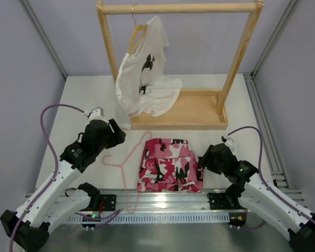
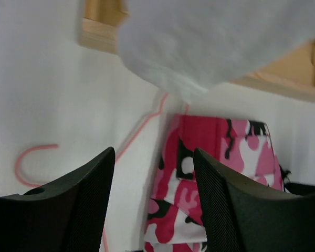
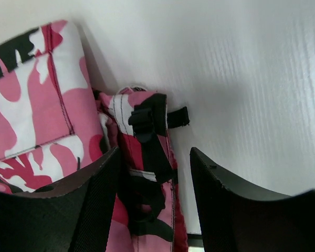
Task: Place the trousers on the hanger
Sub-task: Place trousers on hanger
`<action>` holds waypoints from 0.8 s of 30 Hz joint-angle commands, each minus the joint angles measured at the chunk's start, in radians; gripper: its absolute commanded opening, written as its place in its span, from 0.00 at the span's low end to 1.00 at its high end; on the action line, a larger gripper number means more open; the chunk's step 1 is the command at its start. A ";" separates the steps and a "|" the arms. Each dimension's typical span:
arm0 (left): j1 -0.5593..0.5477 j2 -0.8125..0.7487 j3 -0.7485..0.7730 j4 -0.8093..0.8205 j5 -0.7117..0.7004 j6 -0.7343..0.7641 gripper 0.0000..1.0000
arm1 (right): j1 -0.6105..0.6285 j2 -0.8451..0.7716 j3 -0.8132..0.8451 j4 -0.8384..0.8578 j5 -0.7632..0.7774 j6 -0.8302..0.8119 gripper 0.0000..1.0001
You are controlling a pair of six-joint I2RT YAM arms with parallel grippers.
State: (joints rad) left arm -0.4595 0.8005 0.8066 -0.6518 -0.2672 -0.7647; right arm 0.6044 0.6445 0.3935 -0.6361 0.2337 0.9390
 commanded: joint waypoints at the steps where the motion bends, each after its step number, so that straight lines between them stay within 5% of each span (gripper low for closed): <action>1: -0.146 0.034 -0.014 0.191 0.151 0.071 0.62 | -0.003 -0.035 -0.085 0.117 -0.100 0.007 0.58; 6: -0.520 0.155 0.051 0.219 -0.044 0.090 0.68 | -0.006 0.036 -0.168 0.300 -0.162 0.032 0.52; 10: -0.755 0.329 0.124 0.280 -0.165 0.081 0.73 | -0.005 0.104 -0.196 0.412 -0.151 0.041 0.26; 15: -0.861 0.595 0.276 0.278 -0.227 0.074 0.80 | -0.006 0.073 -0.190 0.429 -0.122 0.050 0.08; 24: -0.927 0.896 0.493 0.213 -0.276 0.001 0.85 | -0.006 -0.002 -0.208 0.417 -0.074 0.078 0.04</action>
State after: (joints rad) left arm -1.3766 1.6691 1.2438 -0.4442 -0.4839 -0.7315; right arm 0.6018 0.6613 0.1974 -0.2829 0.1162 0.9909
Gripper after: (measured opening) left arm 0.847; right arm 0.091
